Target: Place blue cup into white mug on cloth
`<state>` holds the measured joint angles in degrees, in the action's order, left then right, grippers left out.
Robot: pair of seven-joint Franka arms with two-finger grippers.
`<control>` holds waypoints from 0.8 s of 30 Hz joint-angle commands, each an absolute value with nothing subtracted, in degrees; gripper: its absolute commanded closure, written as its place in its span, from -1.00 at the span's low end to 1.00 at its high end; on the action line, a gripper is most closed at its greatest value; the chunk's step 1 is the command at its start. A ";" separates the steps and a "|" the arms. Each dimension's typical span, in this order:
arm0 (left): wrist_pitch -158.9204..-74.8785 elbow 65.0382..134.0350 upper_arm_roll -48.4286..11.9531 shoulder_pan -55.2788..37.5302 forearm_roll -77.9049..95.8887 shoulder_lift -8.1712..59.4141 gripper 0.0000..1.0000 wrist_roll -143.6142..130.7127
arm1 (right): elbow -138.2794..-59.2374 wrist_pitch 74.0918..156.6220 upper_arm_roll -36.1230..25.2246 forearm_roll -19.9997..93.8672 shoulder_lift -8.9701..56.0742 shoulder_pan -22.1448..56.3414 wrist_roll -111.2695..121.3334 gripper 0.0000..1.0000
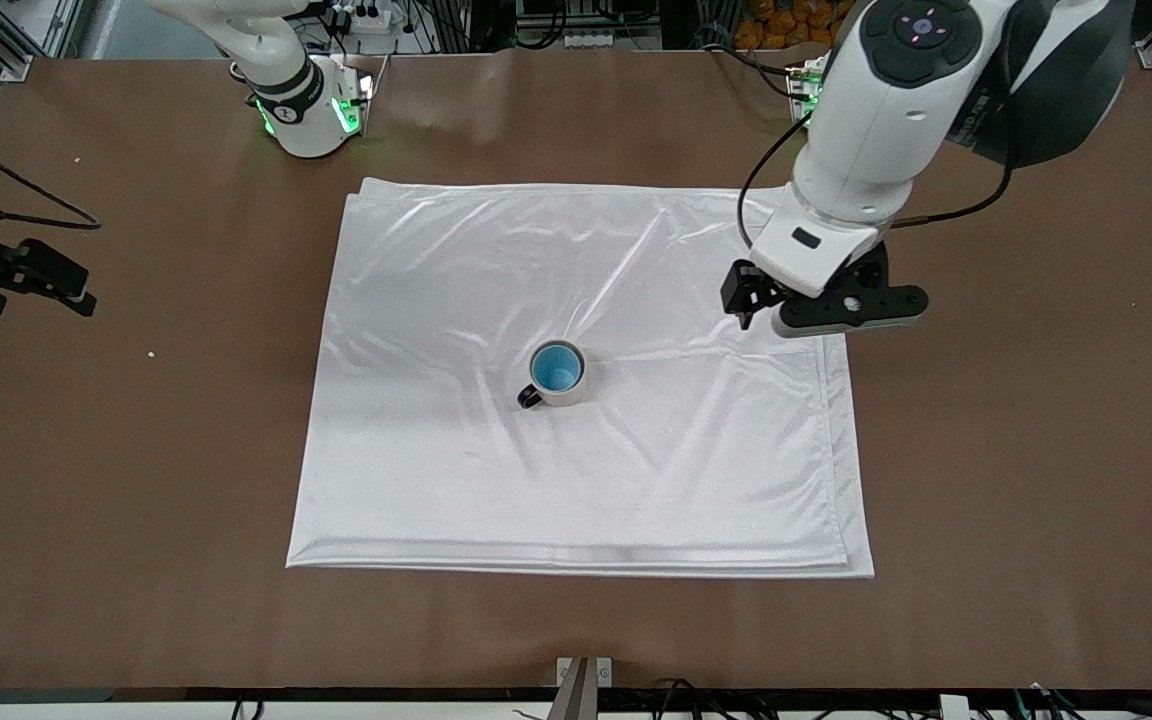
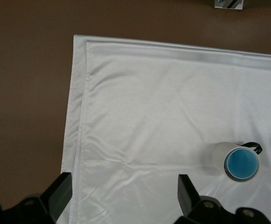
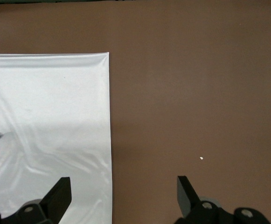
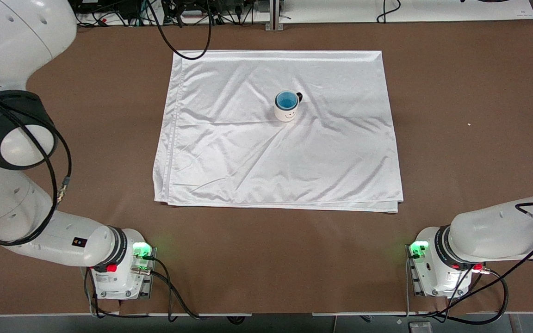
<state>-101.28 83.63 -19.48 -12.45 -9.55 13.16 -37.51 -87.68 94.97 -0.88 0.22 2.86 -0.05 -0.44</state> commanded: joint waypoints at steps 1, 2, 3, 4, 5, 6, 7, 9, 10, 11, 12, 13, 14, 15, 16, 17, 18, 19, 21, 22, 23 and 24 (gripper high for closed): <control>-99.06 85.69 -19.95 -8.27 -9.14 9.41 -1.00 -32.62 | -88.86 95.01 -1.14 0.62 1.67 0.70 0.26 -1.00; -98.10 85.69 -19.95 -7.39 -8.88 9.06 -1.00 -31.30 | -88.86 94.84 -1.14 0.62 1.67 0.70 0.26 -1.00; -97.30 85.69 -19.95 -6.51 -8.53 8.79 -1.00 -30.42 | -88.86 94.75 -1.14 0.62 1.58 0.70 0.26 -1.00; -96.42 85.87 -19.95 -5.55 -7.92 8.53 -1.00 -29.54 | -88.86 94.75 -1.23 0.70 1.58 0.70 0.26 -1.00; -95.81 85.96 -19.95 -4.32 -7.30 8.00 -1.00 -28.75 | -88.86 94.75 -1.23 0.70 1.58 0.79 0.26 -1.00; -95.37 86.04 -19.95 -3.09 -6.60 7.82 -1.00 -27.78 | -88.86 94.75 -1.32 0.70 1.58 0.88 0.26 -1.00; -95.10 86.22 -19.95 -1.68 -5.81 7.65 -1.00 -26.29 | -88.86 94.75 -1.32 0.70 1.58 0.79 0.26 -1.00; -94.66 86.66 -19.95 1.13 -4.84 7.12 -1.00 -21.65 | -88.86 94.75 -1.32 0.79 1.67 0.79 0.26 -1.00; -94.66 87.10 -19.95 2.36 -4.49 6.60 -1.00 -19.19 | -88.86 94.83 -1.32 0.79 1.67 0.70 0.26 -1.00; -94.66 87.80 -19.95 3.59 -4.13 6.24 -1.00 -17.16 | -88.94 94.83 -1.32 0.79 1.67 0.70 0.26 -1.00; -94.66 88.59 -19.95 4.73 -3.70 5.81 -1.00 -15.40 | -88.95 94.83 -1.32 0.79 1.67 0.70 0.26 -1.00; -94.66 89.38 -19.95 5.96 -3.26 5.45 -1.00 -14.34 | -89.03 94.83 -1.23 0.79 1.67 0.70 0.26 -1.00; -94.75 90.25 -19.95 6.76 -2.90 4.84 -1.00 -13.54 | -89.03 94.83 -1.23 0.88 1.67 0.79 0.26 -1.00; -95.01 91.22 -19.95 7.81 -2.47 4.40 -1.00 -12.84 | -89.03 94.83 -1.23 0.97 1.67 0.70 0.26 -1.00; -95.18 92.10 -19.95 8.69 -2.03 3.96 -1.00 -12.14 | -89.03 94.92 -1.23 1.05 1.67 0.70 0.26 -1.00; -95.36 92.72 -19.95 9.75 -1.59 3.61 -1.00 -11.00 | -89.03 95.01 -1.23 1.14 1.67 0.70 0.26 -1.00; -95.54 93.16 -19.95 10.54 -1.23 3.34 -1.00 -9.68 | -89.03 95.01 -1.23 1.14 1.67 0.70 0.18 -1.00; -95.80 93.60 -19.95 11.07 -1.14 2.99 -1.00 -8.10 | -88.95 95.01 -1.23 1.14 1.67 0.70 0.18 -1.00; -96.85 94.65 -19.95 11.95 -1.14 2.46 -1.00 -5.64 | -89.03 94.75 -1.23 1.14 1.58 0.70 0.18 -1.00; -97.38 95.27 -19.95 12.39 -1.14 2.03 -1.00 -4.93 | -89.03 94.66 -1.23 1.14 1.58 0.70 0.18 -1.00; -97.82 95.80 -19.95 12.74 -1.14 1.59 -1.00 -4.31 | -89.03 94.66 -1.23 1.14 1.58 0.70 0.18 -1.00; -98.17 96.32 -19.95 12.92 -1.14 1.23 -1.00 -3.87 | -89.03 94.66 -1.23 1.14 1.58 0.70 0.18 -1.00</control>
